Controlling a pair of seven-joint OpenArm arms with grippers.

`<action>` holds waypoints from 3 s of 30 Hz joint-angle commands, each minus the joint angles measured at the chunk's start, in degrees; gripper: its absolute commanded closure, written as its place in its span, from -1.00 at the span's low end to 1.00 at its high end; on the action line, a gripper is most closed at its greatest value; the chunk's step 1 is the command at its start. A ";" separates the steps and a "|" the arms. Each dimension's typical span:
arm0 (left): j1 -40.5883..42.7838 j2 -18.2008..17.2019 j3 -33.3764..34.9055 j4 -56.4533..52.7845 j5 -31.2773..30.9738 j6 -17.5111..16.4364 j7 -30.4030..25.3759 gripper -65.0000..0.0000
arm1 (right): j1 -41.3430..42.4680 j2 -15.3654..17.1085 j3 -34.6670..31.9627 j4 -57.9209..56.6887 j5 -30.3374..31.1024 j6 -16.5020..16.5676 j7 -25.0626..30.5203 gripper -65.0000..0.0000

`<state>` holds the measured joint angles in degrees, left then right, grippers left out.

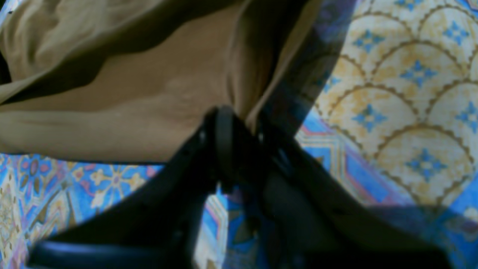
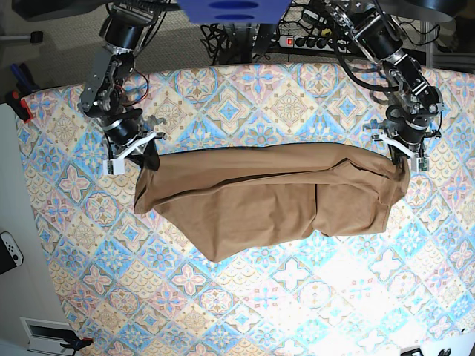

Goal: Layout the t-shirt on the table in an organized manner, then fold the t-shirt properly
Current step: 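Drag the folded shirt toward the robot with both grippers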

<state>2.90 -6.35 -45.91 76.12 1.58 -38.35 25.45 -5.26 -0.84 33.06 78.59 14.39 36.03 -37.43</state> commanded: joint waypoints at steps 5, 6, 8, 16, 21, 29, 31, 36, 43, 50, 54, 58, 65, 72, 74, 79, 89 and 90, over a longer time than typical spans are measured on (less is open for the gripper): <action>3.30 -1.69 0.33 -0.82 2.77 -1.65 13.45 1.00 | 0.11 0.18 0.30 0.49 -0.90 -0.12 -0.94 1.00; 4.44 -2.05 0.59 -0.73 2.50 -1.65 13.62 1.00 | 0.03 0.18 0.48 0.67 -0.90 -0.12 -0.94 1.00; 6.20 -2.13 0.59 0.85 3.12 -1.65 13.54 1.00 | -0.15 0.18 1.80 0.84 -0.90 -0.12 -0.94 1.00; 13.59 -1.87 0.68 5.86 3.12 -1.65 13.54 1.00 | -4.28 0.18 3.03 0.93 -0.90 -0.12 -1.03 1.00; 16.58 -2.22 0.68 5.95 3.73 -1.65 13.54 1.00 | -7.62 0.18 3.12 2.86 -0.63 -0.12 -0.94 1.00; 17.19 -2.49 0.33 6.04 11.82 -1.65 13.54 1.00 | -11.84 0.09 5.05 9.02 -0.55 -0.12 -0.94 1.00; 17.28 -2.49 0.33 6.04 12.70 -1.65 13.54 1.00 | -11.75 0.09 7.34 9.02 -0.72 -0.12 -0.94 1.00; 18.77 -2.49 0.33 6.04 13.49 -1.65 13.45 1.00 | -12.02 0.09 10.68 8.93 -0.81 0.06 -1.03 1.00; 22.11 -2.49 0.42 6.04 13.49 -1.65 13.36 1.00 | -13.51 0.09 10.59 8.58 -0.81 0.06 -1.03 1.00; 25.02 0.50 0.59 6.30 13.76 -1.65 6.86 1.00 | -13.69 0.09 10.41 8.93 -0.81 0.06 -1.03 1.00; 25.28 5.78 0.42 11.31 17.71 -1.65 3.51 1.00 | -14.83 -0.08 10.15 9.11 -0.81 0.14 -1.03 1.00; 25.98 11.23 0.42 16.06 22.81 -1.65 -0.09 1.00 | -15.27 -0.17 10.15 11.92 -0.81 0.14 -1.03 1.00; 26.33 15.35 0.42 18.96 26.15 -1.65 -1.67 1.00 | -17.56 -0.17 10.59 14.73 -0.81 0.23 -1.03 1.00; 27.39 15.35 0.15 19.49 26.33 -1.65 -1.67 1.00 | -17.64 0.01 10.68 14.73 -0.81 0.23 -1.03 1.00; 28.09 15.27 0.15 19.75 25.80 -1.65 -1.67 1.00 | -17.56 0.01 10.68 14.73 -0.81 0.23 -1.03 1.00; 26.25 15.35 -0.02 19.49 26.50 -1.65 -1.41 1.00 | -17.56 0.01 10.41 14.91 -0.81 0.14 -1.03 1.00; 20.18 15.35 -10.05 19.75 26.33 -1.65 -1.41 0.57 | -17.56 0.01 10.59 16.93 -0.90 0.14 -1.03 0.49; 19.74 15.35 -10.84 19.75 26.06 -1.65 -1.41 0.47 | -17.64 0.01 10.59 17.63 -0.90 0.14 -1.03 0.41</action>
<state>22.00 8.75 -56.40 97.80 21.21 -40.91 15.77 -22.74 -1.56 43.18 95.04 13.13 36.53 -39.46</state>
